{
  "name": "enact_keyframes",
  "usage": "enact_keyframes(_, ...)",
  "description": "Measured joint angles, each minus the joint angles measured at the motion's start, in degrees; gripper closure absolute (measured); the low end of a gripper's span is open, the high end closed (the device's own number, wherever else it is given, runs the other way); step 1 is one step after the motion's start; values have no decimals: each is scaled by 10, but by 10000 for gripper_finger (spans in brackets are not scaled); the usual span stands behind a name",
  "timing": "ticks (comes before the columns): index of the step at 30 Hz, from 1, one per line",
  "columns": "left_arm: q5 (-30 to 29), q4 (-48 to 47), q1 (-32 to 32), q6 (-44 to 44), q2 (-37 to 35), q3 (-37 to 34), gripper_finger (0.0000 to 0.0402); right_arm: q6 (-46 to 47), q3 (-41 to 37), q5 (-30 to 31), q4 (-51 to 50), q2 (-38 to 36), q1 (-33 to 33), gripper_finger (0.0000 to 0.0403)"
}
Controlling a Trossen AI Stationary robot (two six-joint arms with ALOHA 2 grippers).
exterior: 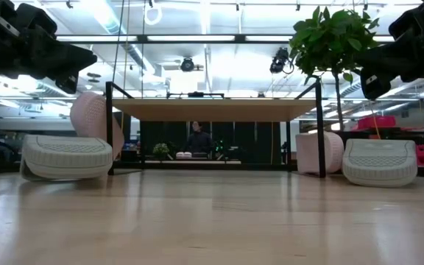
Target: Pick and place slides into the shelf
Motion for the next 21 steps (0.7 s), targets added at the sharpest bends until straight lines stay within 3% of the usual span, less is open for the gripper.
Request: enact_keyframes(21,0,0,0,0,0,0,341,0,0,0,0,0,0,384)
